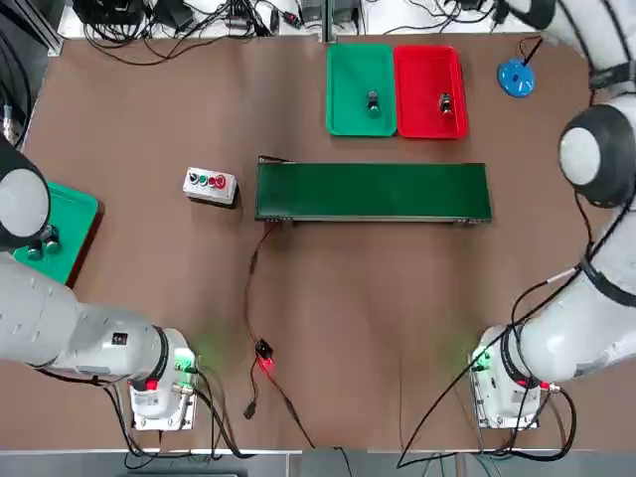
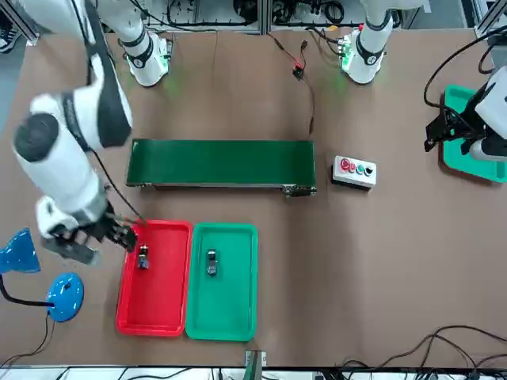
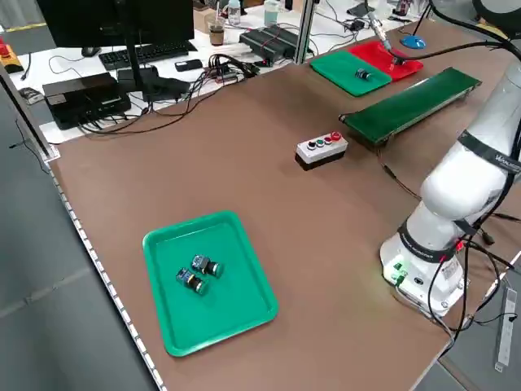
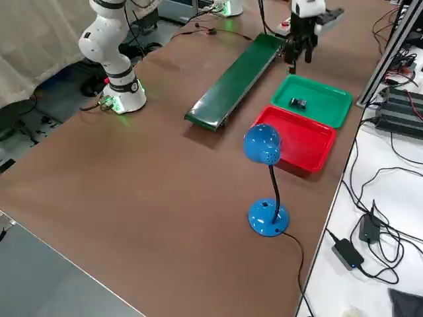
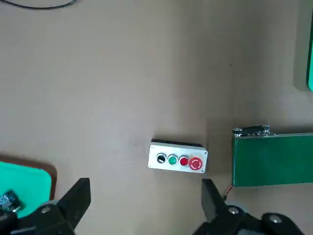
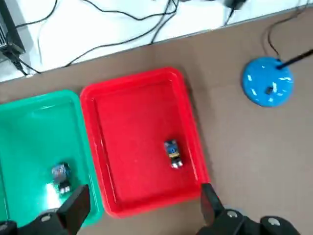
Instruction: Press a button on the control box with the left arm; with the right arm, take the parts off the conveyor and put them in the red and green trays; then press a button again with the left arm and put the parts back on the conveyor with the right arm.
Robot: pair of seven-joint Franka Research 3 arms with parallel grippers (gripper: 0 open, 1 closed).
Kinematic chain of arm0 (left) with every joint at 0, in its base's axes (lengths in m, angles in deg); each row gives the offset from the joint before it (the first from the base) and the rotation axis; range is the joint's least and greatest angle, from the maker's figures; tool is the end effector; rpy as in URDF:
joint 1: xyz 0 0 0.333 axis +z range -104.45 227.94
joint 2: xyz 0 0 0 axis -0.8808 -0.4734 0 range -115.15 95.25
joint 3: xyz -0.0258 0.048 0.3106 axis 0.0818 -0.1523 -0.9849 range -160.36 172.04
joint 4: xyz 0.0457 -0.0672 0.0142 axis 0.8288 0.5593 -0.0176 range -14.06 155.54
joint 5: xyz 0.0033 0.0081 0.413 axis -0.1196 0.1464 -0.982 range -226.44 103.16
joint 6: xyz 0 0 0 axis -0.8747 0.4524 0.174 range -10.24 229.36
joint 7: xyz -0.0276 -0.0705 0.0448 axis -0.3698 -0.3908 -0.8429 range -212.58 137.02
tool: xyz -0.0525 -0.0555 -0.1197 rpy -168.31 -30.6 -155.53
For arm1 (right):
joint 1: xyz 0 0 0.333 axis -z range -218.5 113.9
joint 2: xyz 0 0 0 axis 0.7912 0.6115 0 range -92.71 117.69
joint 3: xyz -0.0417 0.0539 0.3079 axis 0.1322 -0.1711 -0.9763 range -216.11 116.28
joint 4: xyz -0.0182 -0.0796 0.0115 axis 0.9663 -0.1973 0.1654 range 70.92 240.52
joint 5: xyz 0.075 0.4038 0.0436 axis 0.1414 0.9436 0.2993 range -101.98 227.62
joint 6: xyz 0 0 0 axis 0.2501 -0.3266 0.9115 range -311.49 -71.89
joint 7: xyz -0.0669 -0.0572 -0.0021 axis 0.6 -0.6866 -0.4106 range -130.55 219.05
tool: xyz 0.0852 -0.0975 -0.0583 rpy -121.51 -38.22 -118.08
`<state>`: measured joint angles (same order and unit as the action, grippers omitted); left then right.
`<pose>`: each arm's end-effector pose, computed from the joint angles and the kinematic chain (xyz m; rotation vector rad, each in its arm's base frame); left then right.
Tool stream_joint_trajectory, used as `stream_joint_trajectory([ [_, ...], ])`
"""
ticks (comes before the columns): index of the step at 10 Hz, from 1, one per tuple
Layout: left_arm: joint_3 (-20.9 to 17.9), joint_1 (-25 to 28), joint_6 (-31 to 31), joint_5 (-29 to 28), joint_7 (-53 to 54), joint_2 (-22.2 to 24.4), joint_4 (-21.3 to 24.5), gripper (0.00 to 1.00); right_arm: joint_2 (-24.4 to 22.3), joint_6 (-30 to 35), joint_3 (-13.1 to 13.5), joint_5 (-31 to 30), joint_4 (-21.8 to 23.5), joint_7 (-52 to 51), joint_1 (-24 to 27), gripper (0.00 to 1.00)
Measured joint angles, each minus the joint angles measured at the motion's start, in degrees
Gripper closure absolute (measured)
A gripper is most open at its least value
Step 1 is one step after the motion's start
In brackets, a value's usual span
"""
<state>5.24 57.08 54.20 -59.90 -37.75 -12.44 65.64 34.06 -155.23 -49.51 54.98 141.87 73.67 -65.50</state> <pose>0.5872 -0.0461 0.5942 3.1092 -0.1115 0.0190 0.7007 0.1450 0.4876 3.0332 -0.3911 0.3072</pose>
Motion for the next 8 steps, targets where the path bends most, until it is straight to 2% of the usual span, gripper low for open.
stream_joint_trajectory([
  [4, 0.0, 0.0, 0.0, 0.0, 0.0, 0.0, 0.0, 0.00, -11.8, 15.0, 0.8, 7.3, 0.0, -15.4, 6.1, 0.00],
  [8, 0.0, 0.1, 0.0, 0.0, -0.1, 0.0, -0.1, 0.00, -19.3, 22.9, 2.3, 7.7, 0.2, -19.7, 6.2, 0.00],
])
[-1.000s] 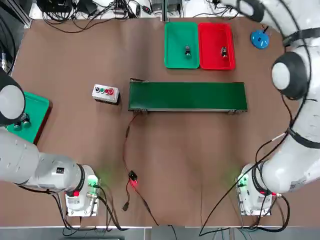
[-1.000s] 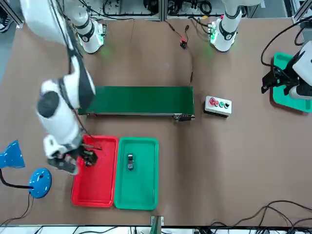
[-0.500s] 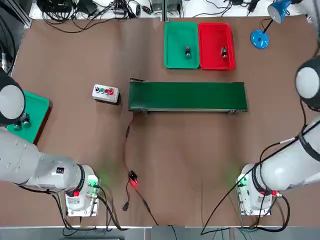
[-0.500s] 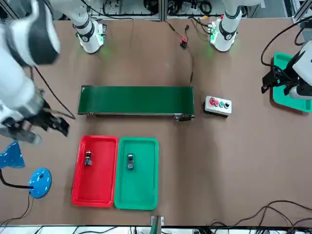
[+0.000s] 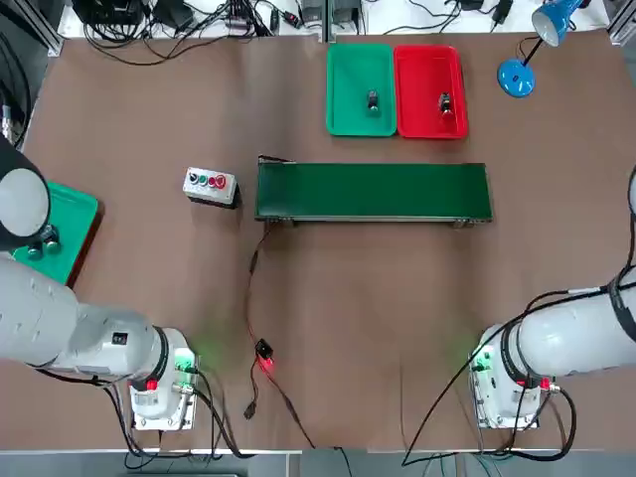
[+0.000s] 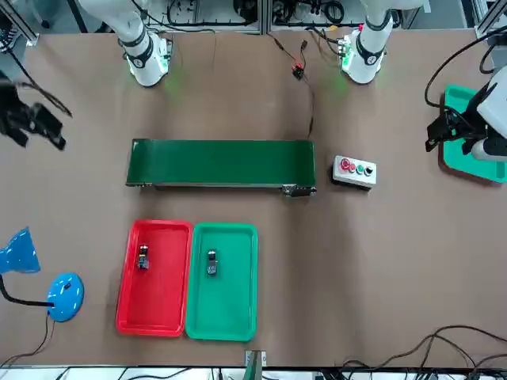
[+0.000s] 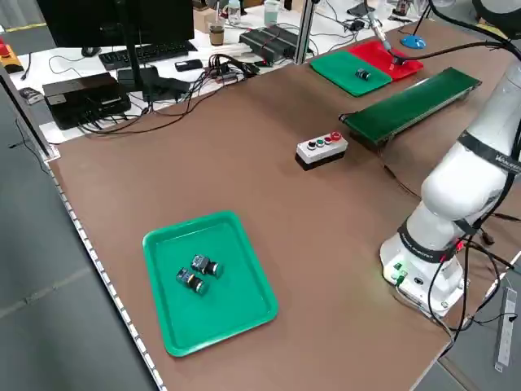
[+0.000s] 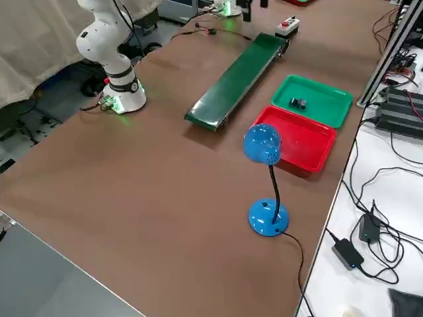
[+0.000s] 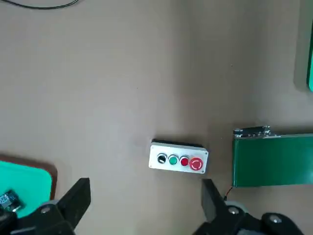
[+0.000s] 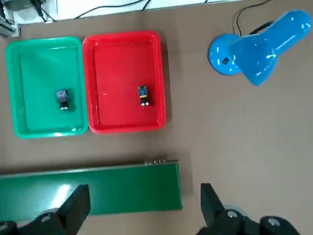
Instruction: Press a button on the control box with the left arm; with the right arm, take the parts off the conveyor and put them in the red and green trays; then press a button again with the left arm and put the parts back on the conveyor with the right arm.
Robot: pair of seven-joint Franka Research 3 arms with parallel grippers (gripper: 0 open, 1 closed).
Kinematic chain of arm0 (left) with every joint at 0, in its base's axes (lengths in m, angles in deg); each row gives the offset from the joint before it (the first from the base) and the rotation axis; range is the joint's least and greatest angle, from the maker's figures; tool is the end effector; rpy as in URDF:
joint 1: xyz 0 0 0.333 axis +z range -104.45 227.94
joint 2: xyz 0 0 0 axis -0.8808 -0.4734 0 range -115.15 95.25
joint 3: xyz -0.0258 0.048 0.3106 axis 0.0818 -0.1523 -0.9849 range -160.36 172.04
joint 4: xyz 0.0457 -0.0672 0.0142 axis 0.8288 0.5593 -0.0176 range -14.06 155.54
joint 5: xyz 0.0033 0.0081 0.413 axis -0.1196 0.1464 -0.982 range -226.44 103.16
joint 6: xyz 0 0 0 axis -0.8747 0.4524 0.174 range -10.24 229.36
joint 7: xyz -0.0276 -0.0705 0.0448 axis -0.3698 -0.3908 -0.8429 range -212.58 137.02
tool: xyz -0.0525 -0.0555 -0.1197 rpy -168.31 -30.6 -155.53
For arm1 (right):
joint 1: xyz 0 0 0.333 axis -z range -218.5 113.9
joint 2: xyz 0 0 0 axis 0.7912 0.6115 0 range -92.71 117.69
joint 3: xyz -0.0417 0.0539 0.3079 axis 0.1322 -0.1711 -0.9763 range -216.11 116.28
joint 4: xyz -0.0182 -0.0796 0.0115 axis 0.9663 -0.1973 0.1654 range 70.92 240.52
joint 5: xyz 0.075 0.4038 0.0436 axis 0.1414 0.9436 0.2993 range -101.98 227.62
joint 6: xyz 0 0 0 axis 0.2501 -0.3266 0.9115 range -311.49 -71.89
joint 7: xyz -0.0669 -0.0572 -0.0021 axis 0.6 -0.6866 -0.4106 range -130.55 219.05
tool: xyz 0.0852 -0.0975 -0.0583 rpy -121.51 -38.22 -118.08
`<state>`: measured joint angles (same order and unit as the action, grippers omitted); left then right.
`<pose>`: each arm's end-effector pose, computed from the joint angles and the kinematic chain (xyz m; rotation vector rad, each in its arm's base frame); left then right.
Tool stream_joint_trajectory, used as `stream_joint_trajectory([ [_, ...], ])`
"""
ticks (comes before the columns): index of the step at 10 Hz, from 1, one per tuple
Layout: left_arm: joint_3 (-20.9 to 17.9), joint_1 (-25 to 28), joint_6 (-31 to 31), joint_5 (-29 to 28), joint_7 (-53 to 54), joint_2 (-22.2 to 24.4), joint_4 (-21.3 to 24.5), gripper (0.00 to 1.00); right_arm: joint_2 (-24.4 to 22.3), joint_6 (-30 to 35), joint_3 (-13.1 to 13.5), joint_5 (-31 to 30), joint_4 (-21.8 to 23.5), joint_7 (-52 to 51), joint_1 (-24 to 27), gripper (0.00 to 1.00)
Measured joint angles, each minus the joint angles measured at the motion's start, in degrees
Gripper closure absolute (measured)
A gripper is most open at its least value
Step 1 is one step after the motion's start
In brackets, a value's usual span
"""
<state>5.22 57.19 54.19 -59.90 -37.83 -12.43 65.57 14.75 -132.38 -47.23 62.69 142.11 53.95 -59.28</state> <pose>0.5873 -0.0448 0.5949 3.1094 -0.1058 0.0209 0.5792 0.0438 0.6625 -3.1267 0.1479 -0.1509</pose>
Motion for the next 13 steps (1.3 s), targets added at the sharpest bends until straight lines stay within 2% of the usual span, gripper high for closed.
stream_joint_trajectory([
  [4, 0.6, 0.0, -0.6, 0.0, 0.0, 0.4, 0.4, 0.03, -1.2, 1.3, 0.7, 0.0, 0.1, -0.3, 0.0, 0.00],
  [6, 0.8, -0.1, -1.0, 0.0, 0.0, 2.7, 3.9, 0.07, -1.3, 1.4, 0.8, 0.0, 0.1, -0.3, 0.0, 0.00],
  [7, 1.0, -0.1, -1.0, 0.0, 0.0, 4.2, 6.2, 0.15, -1.3, 1.4, 0.8, 0.0, 0.1, -0.3, 0.0, 0.00],
  [10, 1.2, -0.1, -0.1, 0.0, 0.0, 7.9, 13.7, 0.64, -1.3, 1.4, 0.8, 0.0, 0.1, -0.3, 0.0, 0.00],
  [12, 1.9, 0.0, 6.6, 0.0, 0.0, 11.3, 22.2, 0.94, -1.3, 1.5, 0.8, 0.0, 0.1, -0.3, 0.0, 0.00],
  [13, 2.7, 0.0, 10.4, 0.0, -0.1, 13.3, 27.4, 0.99, -1.3, 1.5, 0.8, 0.0, 0.1, -0.3, 0.0, 0.00],
])
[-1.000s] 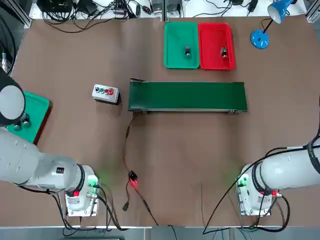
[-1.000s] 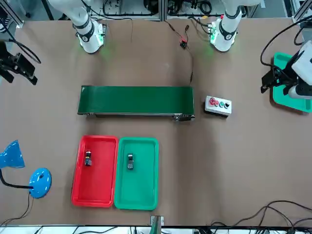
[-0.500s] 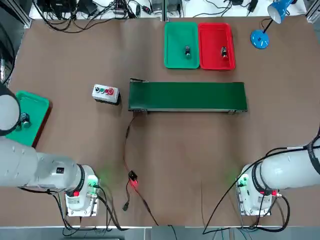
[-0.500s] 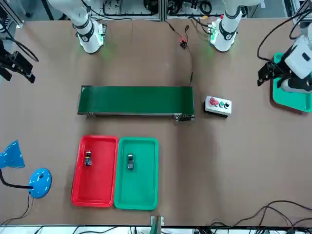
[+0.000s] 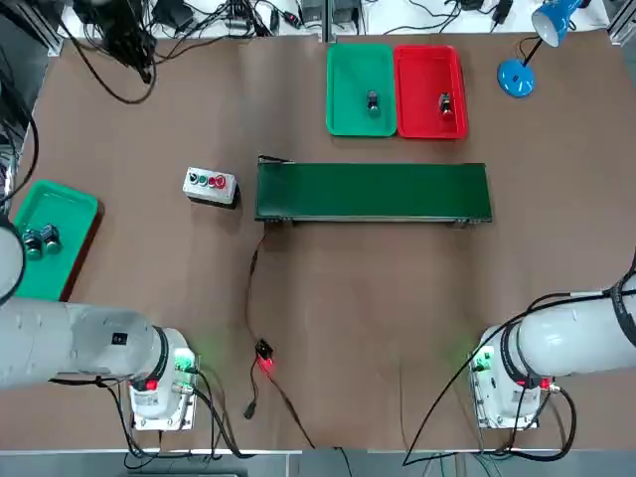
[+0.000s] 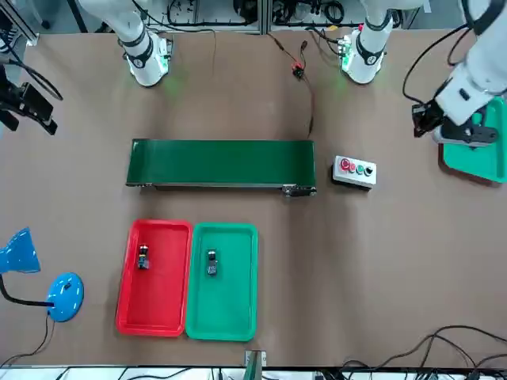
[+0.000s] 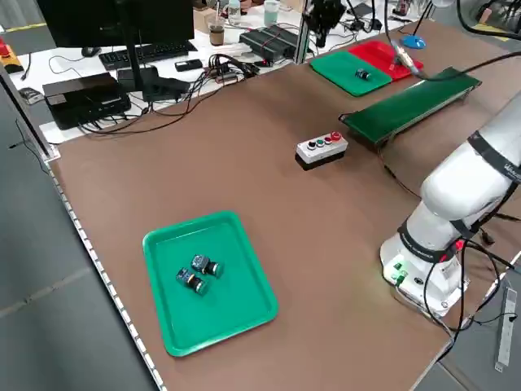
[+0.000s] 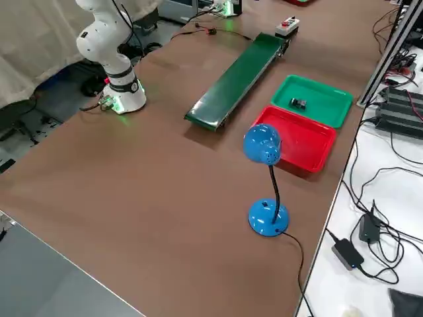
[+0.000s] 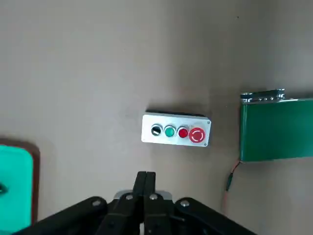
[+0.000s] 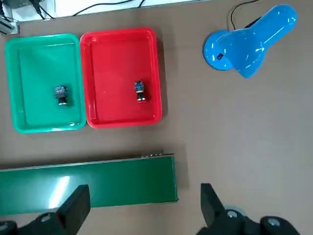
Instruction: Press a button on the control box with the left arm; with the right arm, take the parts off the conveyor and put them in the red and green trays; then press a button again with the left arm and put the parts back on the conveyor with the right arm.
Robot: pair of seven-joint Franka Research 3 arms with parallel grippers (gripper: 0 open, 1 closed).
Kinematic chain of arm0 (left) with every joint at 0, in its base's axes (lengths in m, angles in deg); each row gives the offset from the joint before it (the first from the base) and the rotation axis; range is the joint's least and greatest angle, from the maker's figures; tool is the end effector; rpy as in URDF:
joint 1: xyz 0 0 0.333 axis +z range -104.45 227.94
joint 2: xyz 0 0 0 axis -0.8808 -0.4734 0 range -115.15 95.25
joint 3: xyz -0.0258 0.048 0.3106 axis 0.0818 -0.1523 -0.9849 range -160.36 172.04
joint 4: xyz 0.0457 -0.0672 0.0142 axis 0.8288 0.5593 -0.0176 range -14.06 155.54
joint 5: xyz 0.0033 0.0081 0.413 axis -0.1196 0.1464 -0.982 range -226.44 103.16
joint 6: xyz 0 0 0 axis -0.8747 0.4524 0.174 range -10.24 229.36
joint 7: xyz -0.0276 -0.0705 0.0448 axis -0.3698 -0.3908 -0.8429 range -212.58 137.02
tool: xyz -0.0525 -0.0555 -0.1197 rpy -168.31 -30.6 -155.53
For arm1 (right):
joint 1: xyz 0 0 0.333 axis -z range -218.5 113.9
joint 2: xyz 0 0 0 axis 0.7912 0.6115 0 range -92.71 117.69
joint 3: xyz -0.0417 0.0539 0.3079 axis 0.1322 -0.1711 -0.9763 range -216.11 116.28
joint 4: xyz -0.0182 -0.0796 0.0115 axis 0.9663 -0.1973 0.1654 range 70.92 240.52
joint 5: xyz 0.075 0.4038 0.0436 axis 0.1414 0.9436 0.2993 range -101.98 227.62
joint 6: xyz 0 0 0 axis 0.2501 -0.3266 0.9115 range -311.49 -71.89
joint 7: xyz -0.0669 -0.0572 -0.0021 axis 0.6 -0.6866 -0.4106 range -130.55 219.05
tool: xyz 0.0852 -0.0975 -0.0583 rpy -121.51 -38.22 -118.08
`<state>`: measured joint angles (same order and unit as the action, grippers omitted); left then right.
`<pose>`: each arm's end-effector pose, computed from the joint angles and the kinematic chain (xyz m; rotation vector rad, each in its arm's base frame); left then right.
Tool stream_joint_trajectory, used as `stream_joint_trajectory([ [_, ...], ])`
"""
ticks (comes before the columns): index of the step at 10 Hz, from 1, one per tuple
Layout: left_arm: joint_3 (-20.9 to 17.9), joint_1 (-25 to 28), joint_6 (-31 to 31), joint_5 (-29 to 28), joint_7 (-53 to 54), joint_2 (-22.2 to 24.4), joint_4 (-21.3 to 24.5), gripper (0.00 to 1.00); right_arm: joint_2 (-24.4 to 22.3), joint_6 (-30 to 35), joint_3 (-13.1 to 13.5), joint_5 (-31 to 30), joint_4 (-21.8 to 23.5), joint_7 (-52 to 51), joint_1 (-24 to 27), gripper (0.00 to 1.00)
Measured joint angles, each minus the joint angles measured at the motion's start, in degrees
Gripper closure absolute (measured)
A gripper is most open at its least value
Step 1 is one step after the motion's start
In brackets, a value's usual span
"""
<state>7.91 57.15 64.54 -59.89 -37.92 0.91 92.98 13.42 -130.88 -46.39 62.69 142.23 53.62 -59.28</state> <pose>0.5113 -0.0644 0.5023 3.1160 -0.1666 -0.0808 0.5686 0.0344 0.6722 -3.1271 0.1620 -0.1430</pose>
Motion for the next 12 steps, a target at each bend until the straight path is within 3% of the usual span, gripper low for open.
stream_joint_trajectory([
  [3, 3.1, 0.1, 13.3, 0.0, -1.4, 3.9, 14.4, 0.99, 0.0, 1.0, 0.2, 0.0, 0.5, -3.7, 0.1, 0.00],
  [6, 3.4, 0.1, 24.6, 0.0, -1.5, 4.4, 23.7, 0.99, 0.0, 1.0, 0.6, 0.0, 1.8, -4.6, 0.7, 0.00],
  [8, 3.4, 0.1, 30.9, 0.0, -1.5, 2.9, 27.6, 0.99, 0.0, 1.0, 0.7, 0.0, 2.2, -4.7, 1.0, 0.00],
  [12, 3.7, 0.0, 37.8, 0.0, -1.5, -2.2, 30.7, 0.99, 0.0, 1.0, 0.7, 0.0, 2.4, -4.8, 1.0, 0.00],
])
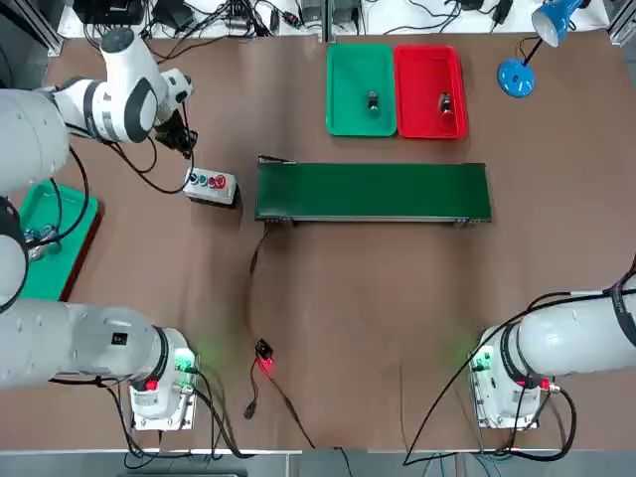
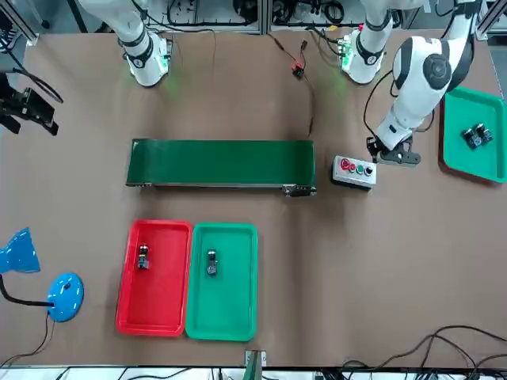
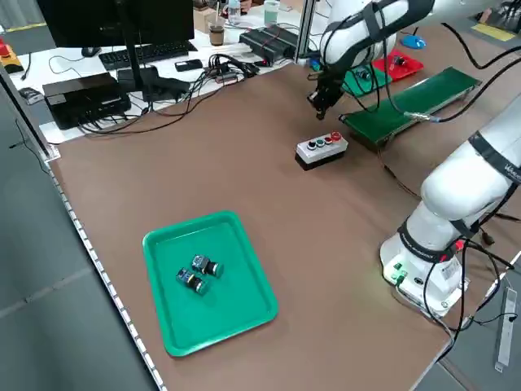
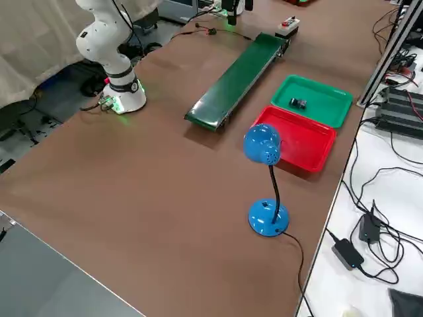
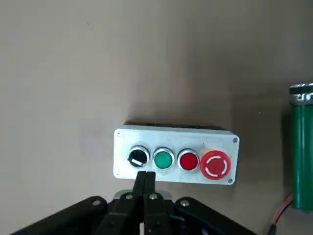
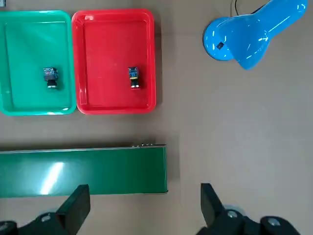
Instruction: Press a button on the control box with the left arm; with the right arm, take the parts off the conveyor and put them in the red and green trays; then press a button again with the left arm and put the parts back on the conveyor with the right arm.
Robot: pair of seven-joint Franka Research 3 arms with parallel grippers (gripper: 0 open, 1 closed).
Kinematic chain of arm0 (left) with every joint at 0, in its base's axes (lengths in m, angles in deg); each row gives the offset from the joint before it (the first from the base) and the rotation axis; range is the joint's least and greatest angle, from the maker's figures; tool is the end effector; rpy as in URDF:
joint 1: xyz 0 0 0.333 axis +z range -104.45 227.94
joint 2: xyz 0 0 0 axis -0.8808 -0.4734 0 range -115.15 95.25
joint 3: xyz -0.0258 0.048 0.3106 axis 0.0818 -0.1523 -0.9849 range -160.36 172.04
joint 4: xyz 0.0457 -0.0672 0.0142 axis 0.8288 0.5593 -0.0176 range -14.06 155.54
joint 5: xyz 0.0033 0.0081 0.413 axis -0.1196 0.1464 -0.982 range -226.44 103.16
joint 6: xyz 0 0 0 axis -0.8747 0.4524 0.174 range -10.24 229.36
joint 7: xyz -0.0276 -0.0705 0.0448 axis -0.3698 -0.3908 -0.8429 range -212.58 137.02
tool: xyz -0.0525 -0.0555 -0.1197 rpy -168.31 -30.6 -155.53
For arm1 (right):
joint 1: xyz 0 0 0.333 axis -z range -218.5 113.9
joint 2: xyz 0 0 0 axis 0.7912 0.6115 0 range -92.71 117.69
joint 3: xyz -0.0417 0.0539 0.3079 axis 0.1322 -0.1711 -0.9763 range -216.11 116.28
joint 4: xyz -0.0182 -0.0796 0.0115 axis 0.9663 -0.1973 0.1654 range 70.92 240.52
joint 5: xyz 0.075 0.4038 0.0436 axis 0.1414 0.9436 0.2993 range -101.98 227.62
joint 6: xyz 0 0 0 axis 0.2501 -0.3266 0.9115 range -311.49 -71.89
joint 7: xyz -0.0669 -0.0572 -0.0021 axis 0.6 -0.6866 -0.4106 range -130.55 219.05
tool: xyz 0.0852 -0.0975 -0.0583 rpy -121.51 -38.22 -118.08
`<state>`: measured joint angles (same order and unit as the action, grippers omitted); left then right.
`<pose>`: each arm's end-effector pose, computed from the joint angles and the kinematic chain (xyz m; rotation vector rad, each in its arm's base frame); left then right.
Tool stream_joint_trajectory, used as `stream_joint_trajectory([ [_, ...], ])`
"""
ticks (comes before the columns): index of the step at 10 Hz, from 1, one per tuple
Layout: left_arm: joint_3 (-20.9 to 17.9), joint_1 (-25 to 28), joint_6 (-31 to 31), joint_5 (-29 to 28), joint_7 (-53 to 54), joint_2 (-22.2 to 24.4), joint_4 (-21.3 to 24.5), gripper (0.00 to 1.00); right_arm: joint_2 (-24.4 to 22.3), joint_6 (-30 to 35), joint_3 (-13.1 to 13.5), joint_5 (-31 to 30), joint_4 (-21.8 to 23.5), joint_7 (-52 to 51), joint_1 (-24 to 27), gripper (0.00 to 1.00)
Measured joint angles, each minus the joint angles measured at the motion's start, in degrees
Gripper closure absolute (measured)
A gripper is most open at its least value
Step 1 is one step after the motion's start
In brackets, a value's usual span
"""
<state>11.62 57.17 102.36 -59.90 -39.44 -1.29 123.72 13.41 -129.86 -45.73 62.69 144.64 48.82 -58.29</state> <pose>0.4606 -0.0838 0.2853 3.1256 -0.2011 0.0523 0.5675 0.0180 0.6503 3.1387 -0.0762 0.0502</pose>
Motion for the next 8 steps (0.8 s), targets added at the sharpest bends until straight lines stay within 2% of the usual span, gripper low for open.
stream_joint_trajectory([
  [3, 1.5, 0.0, 1.5, 0.0, 0.0, -2.5, 1.0, 0.99, 0.0, 0.0, 0.0, 0.0, 0.1, 0.0, 0.0, 0.00],
  [8, 1.7, 0.2, 5.0, 0.0, 0.0, -8.4, 1.1, 0.99, 0.0, 0.0, 0.0, 0.0, 0.2, -0.1, 0.0, 0.00],
])
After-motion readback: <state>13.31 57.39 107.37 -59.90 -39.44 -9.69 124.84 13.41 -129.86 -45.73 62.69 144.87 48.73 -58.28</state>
